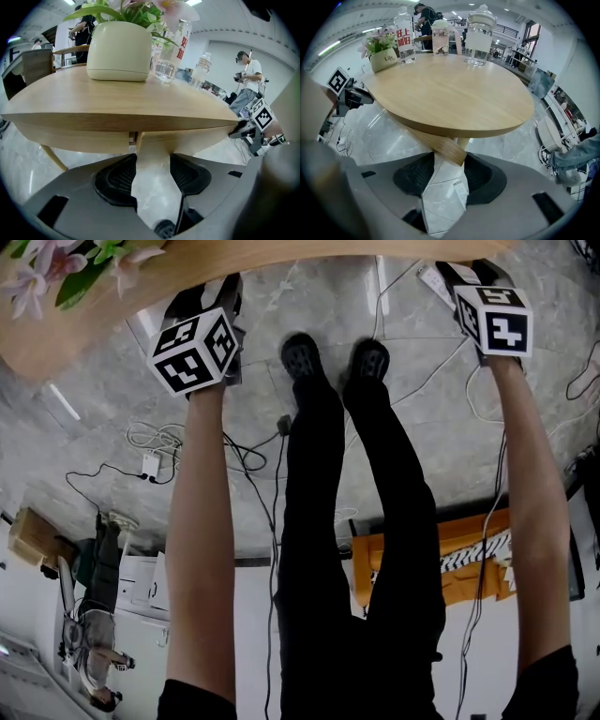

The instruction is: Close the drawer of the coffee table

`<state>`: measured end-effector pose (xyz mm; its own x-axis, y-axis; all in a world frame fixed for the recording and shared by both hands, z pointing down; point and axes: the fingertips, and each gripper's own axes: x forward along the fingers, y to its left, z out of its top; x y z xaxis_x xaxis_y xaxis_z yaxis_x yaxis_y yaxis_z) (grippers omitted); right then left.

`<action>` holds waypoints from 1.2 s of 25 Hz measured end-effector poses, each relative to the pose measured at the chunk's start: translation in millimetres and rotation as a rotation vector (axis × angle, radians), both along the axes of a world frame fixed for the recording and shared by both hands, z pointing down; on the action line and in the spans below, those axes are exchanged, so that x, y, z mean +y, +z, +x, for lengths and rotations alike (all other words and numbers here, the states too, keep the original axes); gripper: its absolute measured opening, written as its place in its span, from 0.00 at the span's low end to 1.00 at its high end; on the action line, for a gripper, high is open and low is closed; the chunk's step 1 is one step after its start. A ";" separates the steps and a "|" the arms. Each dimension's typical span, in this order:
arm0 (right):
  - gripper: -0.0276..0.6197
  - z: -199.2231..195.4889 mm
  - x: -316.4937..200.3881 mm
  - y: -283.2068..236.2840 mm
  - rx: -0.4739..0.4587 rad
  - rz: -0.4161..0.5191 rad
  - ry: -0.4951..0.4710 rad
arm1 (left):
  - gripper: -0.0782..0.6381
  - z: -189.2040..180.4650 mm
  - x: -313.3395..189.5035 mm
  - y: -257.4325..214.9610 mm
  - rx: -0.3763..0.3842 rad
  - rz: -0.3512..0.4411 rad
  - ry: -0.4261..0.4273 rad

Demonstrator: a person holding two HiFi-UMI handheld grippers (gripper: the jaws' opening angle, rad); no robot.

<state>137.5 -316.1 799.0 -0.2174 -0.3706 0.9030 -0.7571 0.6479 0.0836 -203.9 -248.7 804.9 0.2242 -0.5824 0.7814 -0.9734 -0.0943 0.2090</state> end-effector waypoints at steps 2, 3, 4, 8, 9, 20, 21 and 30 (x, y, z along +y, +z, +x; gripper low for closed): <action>0.34 0.0 -0.4 0.6 0.003 0.002 -0.002 | 0.44 -0.2 -0.6 0.3 0.000 0.001 0.000; 0.34 -0.6 -0.2 1.1 0.004 0.000 -0.003 | 0.44 -0.6 -0.4 0.8 -0.001 -0.001 -0.005; 0.34 -1.1 0.0 1.6 0.005 -0.003 -0.005 | 0.44 -0.8 0.0 1.4 -0.002 -0.004 -0.013; 0.34 -0.3 0.3 -1.3 0.023 0.009 -0.003 | 0.44 -0.7 4.8 3.7 0.014 -0.017 -0.072; 0.34 0.6 1.7 -2.3 0.026 0.011 0.005 | 0.44 -0.7 8.7 4.2 0.022 -0.025 -0.083; 0.34 31.9 68.2 -84.0 -0.022 -0.006 0.046 | 0.44 24.4 113.7 -82.2 -0.028 -0.066 0.027; 0.34 34.7 75.4 -97.2 -0.034 -0.004 0.048 | 0.44 26.4 124.7 -93.8 -0.051 -0.070 0.043; 0.34 30.3 142.5 -236.2 -0.208 -0.014 0.080 | 0.43 43.7 190.9 -261.2 -0.080 0.007 -0.098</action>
